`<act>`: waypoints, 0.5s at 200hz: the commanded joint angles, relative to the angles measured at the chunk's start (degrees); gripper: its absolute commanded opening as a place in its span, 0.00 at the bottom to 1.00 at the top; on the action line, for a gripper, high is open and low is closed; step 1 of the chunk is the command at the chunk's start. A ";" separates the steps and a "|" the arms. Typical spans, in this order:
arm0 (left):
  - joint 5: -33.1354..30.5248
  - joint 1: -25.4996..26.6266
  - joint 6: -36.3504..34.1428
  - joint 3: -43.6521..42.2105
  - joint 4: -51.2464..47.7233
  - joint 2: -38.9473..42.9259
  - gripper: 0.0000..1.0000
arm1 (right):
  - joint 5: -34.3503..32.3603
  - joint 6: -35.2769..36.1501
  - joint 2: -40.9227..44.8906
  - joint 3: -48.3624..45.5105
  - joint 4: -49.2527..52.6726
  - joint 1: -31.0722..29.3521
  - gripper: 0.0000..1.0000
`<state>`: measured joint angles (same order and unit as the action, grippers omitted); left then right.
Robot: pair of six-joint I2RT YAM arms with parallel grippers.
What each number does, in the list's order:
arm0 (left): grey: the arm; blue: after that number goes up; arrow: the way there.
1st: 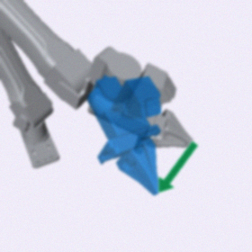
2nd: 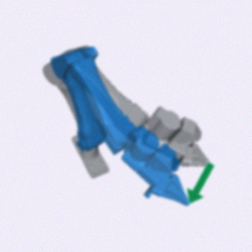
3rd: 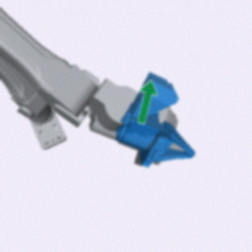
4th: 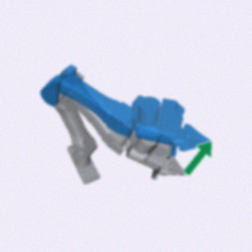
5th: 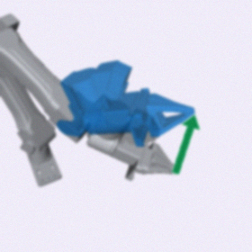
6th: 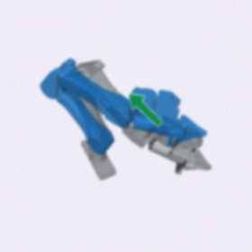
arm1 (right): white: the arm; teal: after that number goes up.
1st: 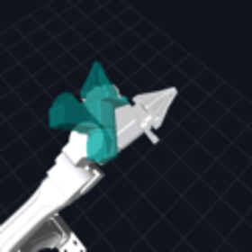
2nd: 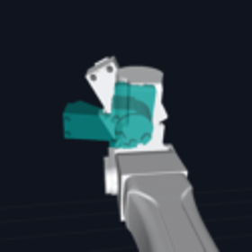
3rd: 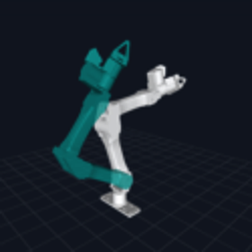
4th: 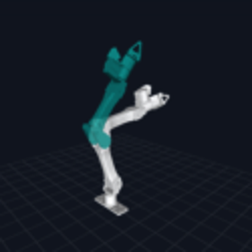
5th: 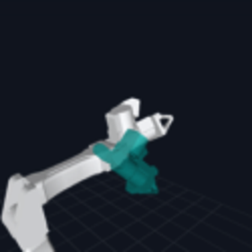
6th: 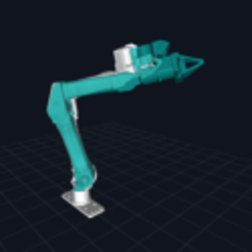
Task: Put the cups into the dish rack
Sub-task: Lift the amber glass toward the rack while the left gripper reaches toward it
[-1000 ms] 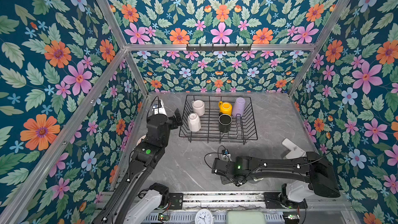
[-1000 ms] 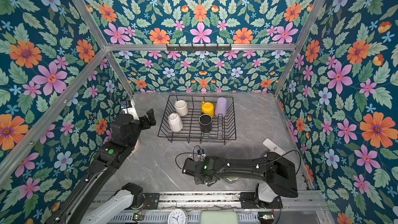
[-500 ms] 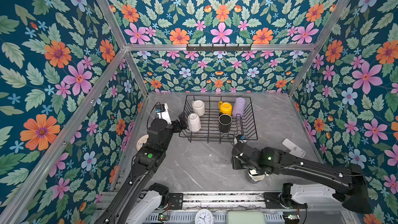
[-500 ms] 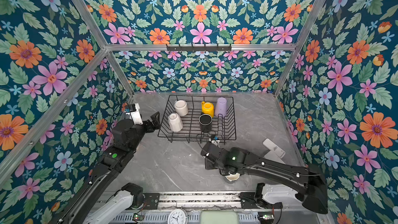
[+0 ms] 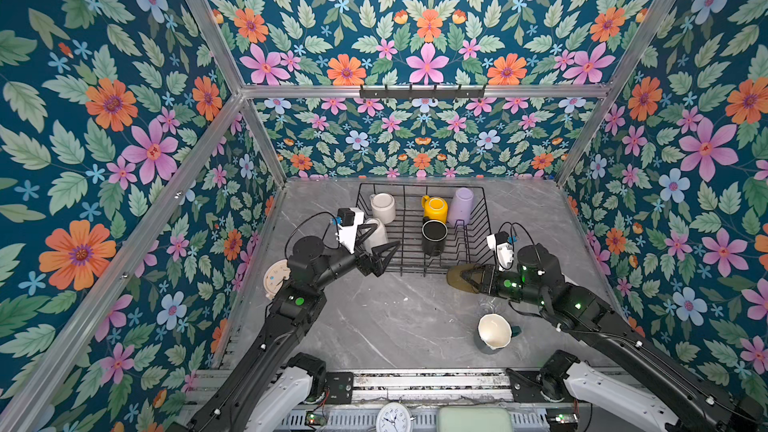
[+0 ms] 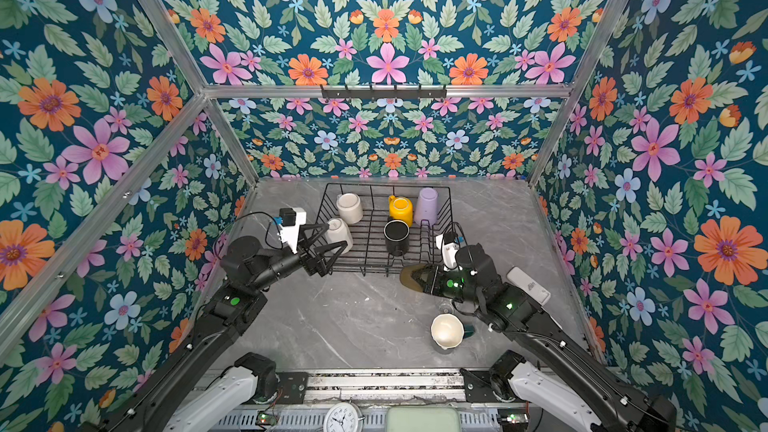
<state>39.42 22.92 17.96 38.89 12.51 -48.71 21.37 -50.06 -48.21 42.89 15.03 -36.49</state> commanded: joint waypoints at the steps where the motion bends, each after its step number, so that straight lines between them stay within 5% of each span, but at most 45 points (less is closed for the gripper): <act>1: 13.17 -0.03 1.43 0.72 4.10 -2.00 0.99 | 9.31 -2.27 -1.24 -0.61 -11.65 2.14 0.00; 49: 21.38 -0.03 4.61 -1.16 8.79 -2.38 0.99 | 17.28 -5.39 -6.46 1.23 -24.55 4.52 0.00; 100: 22.79 -0.06 5.67 -2.06 10.51 -1.45 1.00 | 23.87 -11.52 -12.95 2.98 -39.12 4.50 0.00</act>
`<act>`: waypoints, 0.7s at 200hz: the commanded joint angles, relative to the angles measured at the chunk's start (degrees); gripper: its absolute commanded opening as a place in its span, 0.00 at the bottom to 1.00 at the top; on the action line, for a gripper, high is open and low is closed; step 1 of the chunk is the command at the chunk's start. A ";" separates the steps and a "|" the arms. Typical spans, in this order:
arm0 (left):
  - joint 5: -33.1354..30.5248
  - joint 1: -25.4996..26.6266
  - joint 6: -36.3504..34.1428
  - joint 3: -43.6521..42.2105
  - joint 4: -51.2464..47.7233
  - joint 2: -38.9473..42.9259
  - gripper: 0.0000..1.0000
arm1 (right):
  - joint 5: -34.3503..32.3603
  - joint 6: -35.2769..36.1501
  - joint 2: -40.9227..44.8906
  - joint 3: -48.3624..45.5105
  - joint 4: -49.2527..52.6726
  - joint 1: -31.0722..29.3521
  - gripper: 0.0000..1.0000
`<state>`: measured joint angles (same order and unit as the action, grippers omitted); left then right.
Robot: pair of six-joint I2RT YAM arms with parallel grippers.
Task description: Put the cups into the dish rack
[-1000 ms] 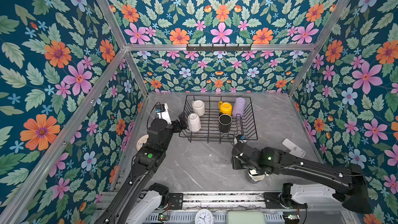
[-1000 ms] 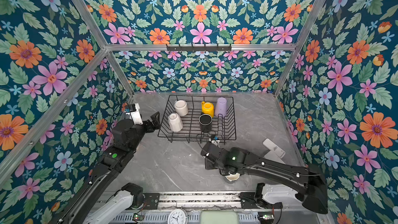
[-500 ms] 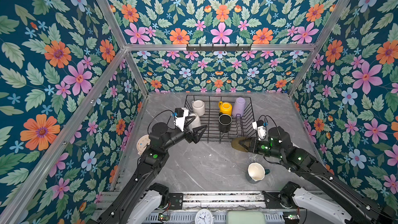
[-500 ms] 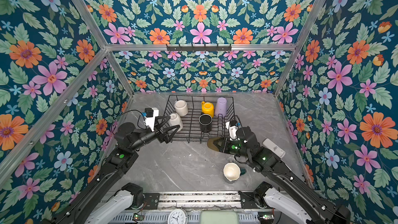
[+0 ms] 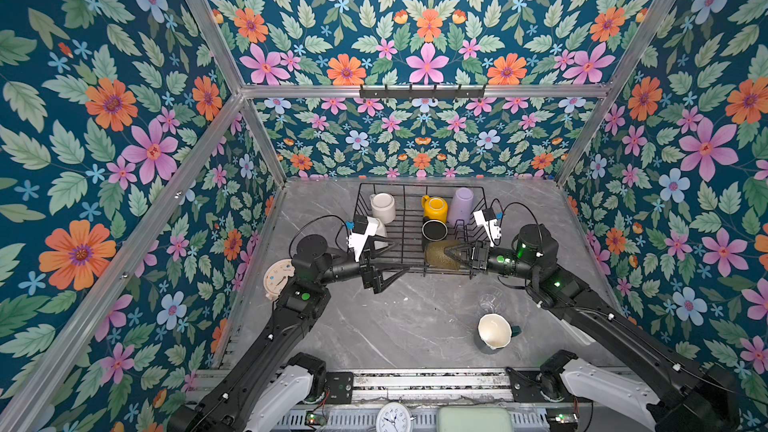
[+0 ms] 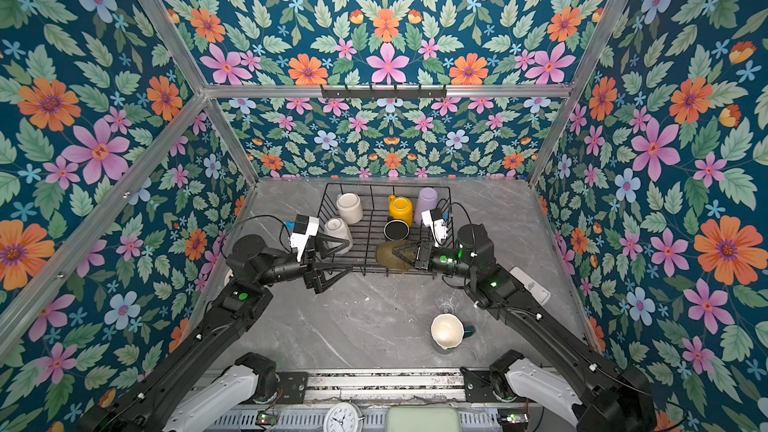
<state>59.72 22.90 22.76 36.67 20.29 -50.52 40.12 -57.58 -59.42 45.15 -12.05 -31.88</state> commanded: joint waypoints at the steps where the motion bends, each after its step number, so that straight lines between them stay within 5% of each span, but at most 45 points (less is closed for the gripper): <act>1: 2.54 -0.04 0.91 0.17 2.73 0.35 1.00 | 5.22 -4.10 -1.79 0.73 -12.30 -0.11 0.00; 140: -0.09 0.04 -1.30 1.54 1.90 -1.19 1.00 | 9.78 -8.08 -6.39 3.81 -20.97 -4.92 0.00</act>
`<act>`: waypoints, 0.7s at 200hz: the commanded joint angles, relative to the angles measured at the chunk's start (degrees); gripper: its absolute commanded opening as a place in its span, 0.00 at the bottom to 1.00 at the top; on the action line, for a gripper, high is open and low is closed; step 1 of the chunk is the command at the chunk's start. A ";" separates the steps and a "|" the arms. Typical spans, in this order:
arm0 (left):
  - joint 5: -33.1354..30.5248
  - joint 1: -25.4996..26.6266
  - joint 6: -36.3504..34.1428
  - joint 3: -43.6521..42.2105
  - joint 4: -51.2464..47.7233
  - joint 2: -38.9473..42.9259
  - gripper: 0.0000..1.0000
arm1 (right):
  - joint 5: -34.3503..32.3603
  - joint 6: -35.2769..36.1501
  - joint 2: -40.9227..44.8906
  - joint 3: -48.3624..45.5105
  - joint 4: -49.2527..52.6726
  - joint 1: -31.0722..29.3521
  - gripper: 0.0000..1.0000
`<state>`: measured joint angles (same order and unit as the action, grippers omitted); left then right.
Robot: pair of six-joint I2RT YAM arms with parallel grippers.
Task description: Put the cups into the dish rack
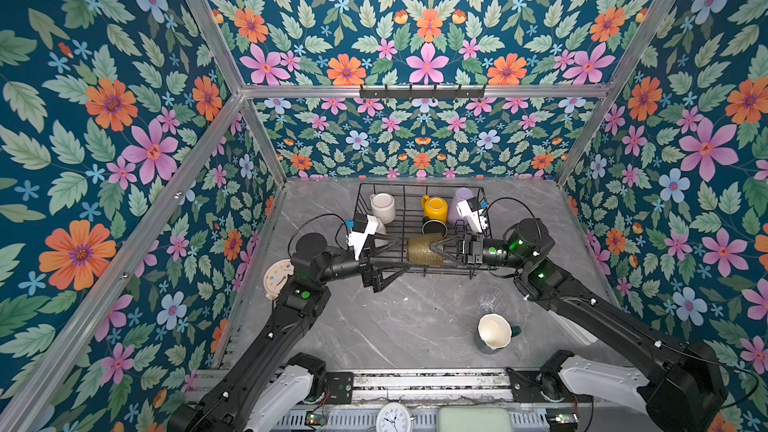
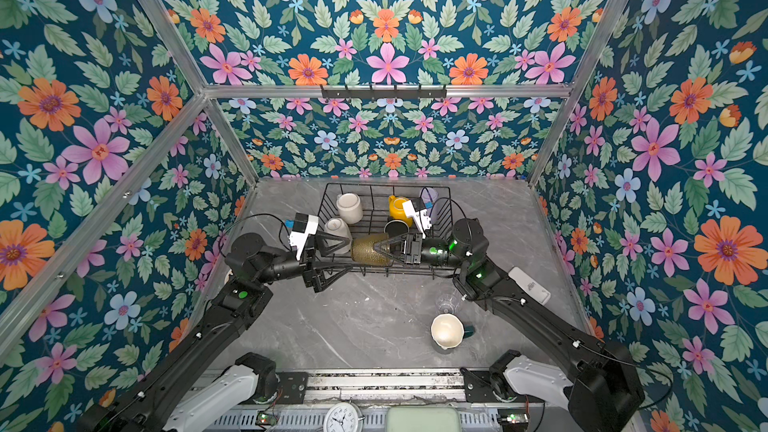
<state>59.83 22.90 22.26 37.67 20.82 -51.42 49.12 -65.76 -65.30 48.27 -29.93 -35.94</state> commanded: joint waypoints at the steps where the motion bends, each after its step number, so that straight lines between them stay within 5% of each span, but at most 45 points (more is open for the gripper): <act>1: -0.22 0.04 -0.76 0.55 1.40 -0.28 1.00 | 0.79 0.10 -0.61 0.73 -3.10 -0.87 0.00; 140: 5.33 -0.01 2.76 0.56 7.08 -1.50 0.97 | 3.00 -7.31 -8.25 2.35 -16.25 -3.18 0.00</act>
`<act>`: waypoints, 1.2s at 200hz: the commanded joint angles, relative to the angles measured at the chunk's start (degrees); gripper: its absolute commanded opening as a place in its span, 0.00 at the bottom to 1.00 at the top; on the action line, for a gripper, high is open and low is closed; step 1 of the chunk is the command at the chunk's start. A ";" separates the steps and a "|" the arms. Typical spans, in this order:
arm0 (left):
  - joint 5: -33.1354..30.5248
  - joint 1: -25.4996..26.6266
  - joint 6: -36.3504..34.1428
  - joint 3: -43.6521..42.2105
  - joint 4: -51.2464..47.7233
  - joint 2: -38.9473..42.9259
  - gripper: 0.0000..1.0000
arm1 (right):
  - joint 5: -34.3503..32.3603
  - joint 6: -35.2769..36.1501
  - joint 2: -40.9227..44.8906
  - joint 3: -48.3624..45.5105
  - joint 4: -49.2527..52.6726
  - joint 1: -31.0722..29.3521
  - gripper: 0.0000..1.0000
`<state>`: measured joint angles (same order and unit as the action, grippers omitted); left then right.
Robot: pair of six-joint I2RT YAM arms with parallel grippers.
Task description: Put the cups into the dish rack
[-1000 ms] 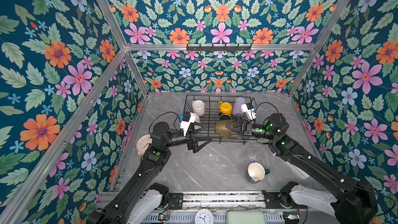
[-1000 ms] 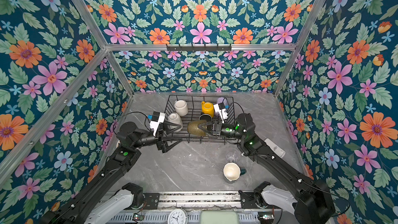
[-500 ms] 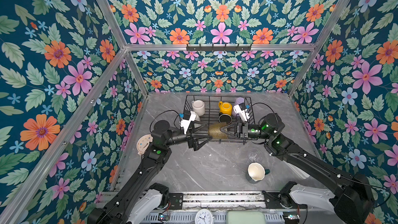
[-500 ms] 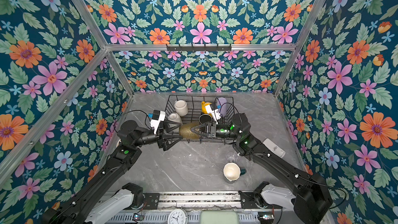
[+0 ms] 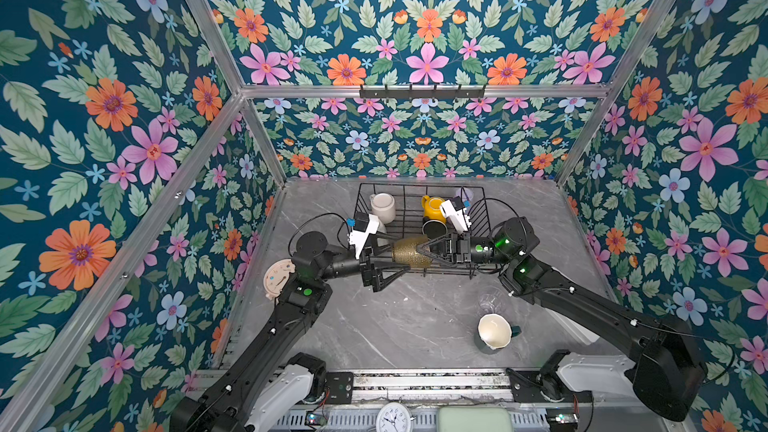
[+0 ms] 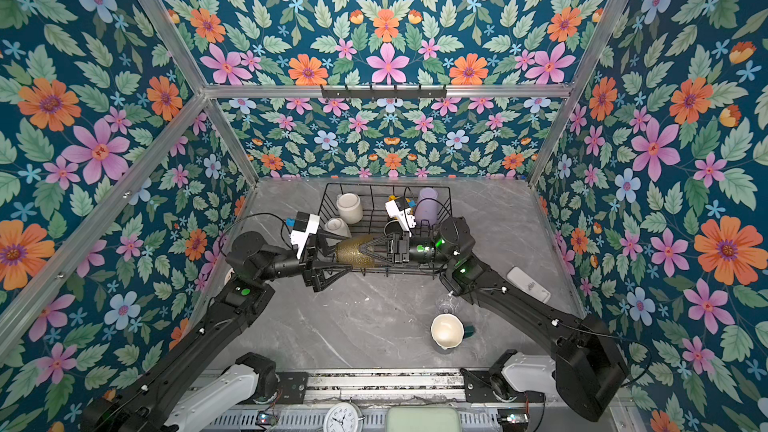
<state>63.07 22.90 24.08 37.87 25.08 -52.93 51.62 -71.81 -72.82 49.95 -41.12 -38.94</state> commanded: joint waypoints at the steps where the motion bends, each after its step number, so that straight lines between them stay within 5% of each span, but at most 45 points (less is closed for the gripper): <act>1: 2.12 -0.02 0.96 0.36 2.84 0.01 0.97 | 0.50 -1.33 -0.74 0.67 -5.13 -0.18 0.00; 166: 6.52 0.01 4.13 1.07 6.16 -2.18 0.79 | 0.90 -4.48 -4.42 1.50 -9.43 -0.59 0.00; 191: 6.52 0.04 4.14 0.90 6.10 -1.87 0.71 | 0.71 -4.48 -4.37 1.57 -9.14 -0.63 0.00; 240: 5.24 0.00 3.88 0.63 5.96 -0.95 0.39 | 0.16 -3.48 -4.01 1.63 -6.74 -0.64 0.00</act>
<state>66.87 22.79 29.19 38.39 28.21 -54.39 53.21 -75.16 -77.08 51.27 -48.18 -39.57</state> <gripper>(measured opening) 0.507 0.075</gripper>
